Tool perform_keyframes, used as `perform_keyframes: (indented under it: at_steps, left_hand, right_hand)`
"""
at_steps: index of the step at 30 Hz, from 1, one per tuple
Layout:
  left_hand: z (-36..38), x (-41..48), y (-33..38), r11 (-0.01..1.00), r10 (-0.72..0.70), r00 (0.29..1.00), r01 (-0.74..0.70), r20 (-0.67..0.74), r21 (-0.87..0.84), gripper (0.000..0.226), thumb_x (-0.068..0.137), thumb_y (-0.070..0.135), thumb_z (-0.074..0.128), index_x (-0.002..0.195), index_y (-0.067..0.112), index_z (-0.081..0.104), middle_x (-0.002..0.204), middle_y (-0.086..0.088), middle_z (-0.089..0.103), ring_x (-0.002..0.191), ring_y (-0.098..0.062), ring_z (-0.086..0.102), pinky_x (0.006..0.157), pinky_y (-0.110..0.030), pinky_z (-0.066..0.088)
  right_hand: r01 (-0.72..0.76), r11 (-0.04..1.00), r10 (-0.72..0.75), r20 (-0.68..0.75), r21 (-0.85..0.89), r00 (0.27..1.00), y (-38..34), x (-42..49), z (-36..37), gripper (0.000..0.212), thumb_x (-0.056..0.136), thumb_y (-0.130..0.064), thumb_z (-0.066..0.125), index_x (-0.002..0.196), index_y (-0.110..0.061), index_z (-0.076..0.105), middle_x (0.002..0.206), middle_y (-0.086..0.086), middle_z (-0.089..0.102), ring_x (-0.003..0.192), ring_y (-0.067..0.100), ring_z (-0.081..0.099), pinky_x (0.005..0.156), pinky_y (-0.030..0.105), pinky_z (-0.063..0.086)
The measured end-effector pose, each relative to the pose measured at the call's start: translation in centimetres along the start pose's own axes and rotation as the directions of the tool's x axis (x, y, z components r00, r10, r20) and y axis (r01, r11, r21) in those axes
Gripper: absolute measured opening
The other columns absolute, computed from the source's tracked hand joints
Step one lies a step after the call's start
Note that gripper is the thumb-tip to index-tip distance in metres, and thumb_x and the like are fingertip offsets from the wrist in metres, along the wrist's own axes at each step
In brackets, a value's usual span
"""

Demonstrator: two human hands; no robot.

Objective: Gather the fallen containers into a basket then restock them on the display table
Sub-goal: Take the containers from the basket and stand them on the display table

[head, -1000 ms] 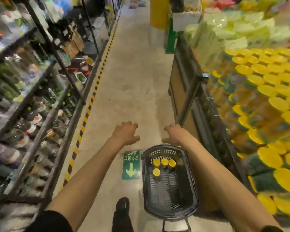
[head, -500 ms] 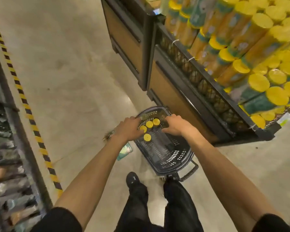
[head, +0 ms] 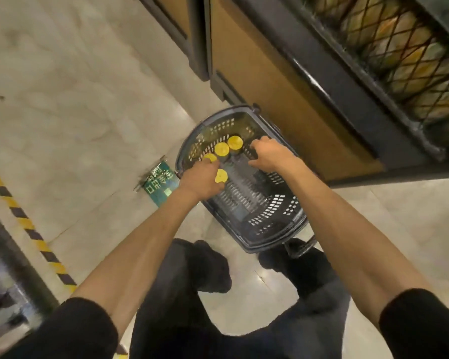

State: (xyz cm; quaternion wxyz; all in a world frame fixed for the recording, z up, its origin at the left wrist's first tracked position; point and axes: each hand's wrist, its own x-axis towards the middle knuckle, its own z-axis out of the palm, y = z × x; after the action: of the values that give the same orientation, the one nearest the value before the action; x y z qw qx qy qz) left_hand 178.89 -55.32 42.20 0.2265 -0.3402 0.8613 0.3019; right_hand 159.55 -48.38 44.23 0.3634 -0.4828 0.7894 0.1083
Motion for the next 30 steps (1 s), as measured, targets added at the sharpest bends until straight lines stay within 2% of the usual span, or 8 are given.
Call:
perform_keyframes:
  at_steps: [3,7,12,18,21,24,27,30]
  left_hand:
    - [4.4,4.6,-1.7,0.999,-0.013,1.0,0.013,0.011,0.038,0.053,0.088,0.036,0.064,0.132,0.011,0.047,0.124,-0.017,0.052,0.117,-0.039,0.051,0.089,-0.051,0.05]
    - [9.6,11.5,-4.4,0.997,-0.053,0.999,0.053,0.001,0.059,0.052,0.088,0.038,0.066,0.129,0.011,0.047,0.123,-0.018,0.052,0.116,-0.041,0.051,0.088,-0.049,0.048]
    - [15.2,20.6,-7.3,0.987,-0.044,0.999,0.041,0.015,0.153,0.062,0.083,0.042,0.072,0.129,0.009,0.048,0.12,-0.02,0.054,0.113,-0.04,0.053,0.093,-0.052,0.048]
    - [18.4,27.8,-9.6,0.983,-0.064,0.988,0.039,0.138,0.177,0.071,0.076,0.041,0.081,0.131,0.008,0.05,0.123,-0.017,0.06,0.113,-0.036,0.056,0.094,-0.039,0.046]
    - [19.0,29.7,-10.2,0.981,-0.062,0.987,0.033,0.15,0.193,0.074,0.07,0.044,0.085,0.128,0.008,0.055,0.12,-0.016,0.064,0.11,-0.035,0.059,0.091,-0.035,0.045]
    - [19.9,30.1,-10.2,0.967,-0.016,0.992,-0.016,0.126,0.253,0.077,0.066,0.046,0.087,0.128,0.01,0.057,0.116,-0.017,0.065,0.106,-0.036,0.06,0.092,-0.039,0.049]
    - [20.3,30.3,-10.3,0.951,0.035,0.994,-0.065,0.102,0.301,0.079,0.065,0.051,0.085,0.127,0.012,0.056,0.117,-0.015,0.065,0.106,-0.036,0.061,0.09,-0.042,0.051]
    - [20.8,29.9,-9.4,0.934,0.06,0.991,-0.099,0.122,0.343,0.077,0.069,0.045,0.085,0.128,0.011,0.05,0.12,-0.015,0.061,0.11,-0.036,0.059,0.089,-0.042,0.051]
  right_hand:
    - [0.023,1.0,-0.023,-0.013,-0.003,1.0,1.7,5.8,4.0,0.053,0.096,-0.037,0.058,0.135,-0.005,0.044,0.135,0.02,0.043,0.126,0.04,0.041,0.099,0.048,0.041]
    - [0.06,0.998,-0.06,-0.048,-0.019,0.997,4.2,13.4,9.3,0.053,0.094,-0.039,0.061,0.133,-0.007,0.046,0.134,0.02,0.043,0.125,0.04,0.043,0.102,0.051,0.043]
    - [0.064,0.997,-0.067,-0.113,-0.03,0.991,7.3,21.4,13.7,0.06,0.092,-0.037,0.063,0.141,-0.008,0.042,0.138,0.02,0.043,0.128,0.039,0.043,0.103,0.049,0.04]
    - [0.171,0.979,-0.192,-0.227,-0.108,0.955,8.8,29.0,17.6,0.057,0.092,-0.034,0.065,0.138,-0.007,0.042,0.138,0.018,0.043,0.13,0.038,0.042,0.101,0.052,0.041]
    - [0.195,0.973,-0.222,-0.26,-0.126,0.94,8.8,31.4,19.1,0.06,0.091,-0.033,0.066,0.138,-0.007,0.041,0.14,0.018,0.04,0.132,0.038,0.04,0.102,0.056,0.042]
    - [0.209,0.966,-0.244,-0.272,-0.15,0.931,8.5,33.1,20.1,0.065,0.09,-0.034,0.068,0.141,-0.006,0.038,0.142,0.018,0.04,0.134,0.037,0.037,0.102,0.054,0.041]
    - [0.227,0.957,-0.271,-0.281,-0.18,0.921,8.1,34.2,20.7,0.067,0.088,-0.034,0.07,0.14,-0.004,0.04,0.141,0.018,0.043,0.133,0.037,0.038,0.101,0.052,0.041]
    - [0.21,0.949,-0.278,-0.305,-0.236,0.911,8.1,34.8,21.0,0.068,0.086,-0.032,0.072,0.139,-0.003,0.041,0.142,0.019,0.041,0.133,0.037,0.038,0.102,0.049,0.04]
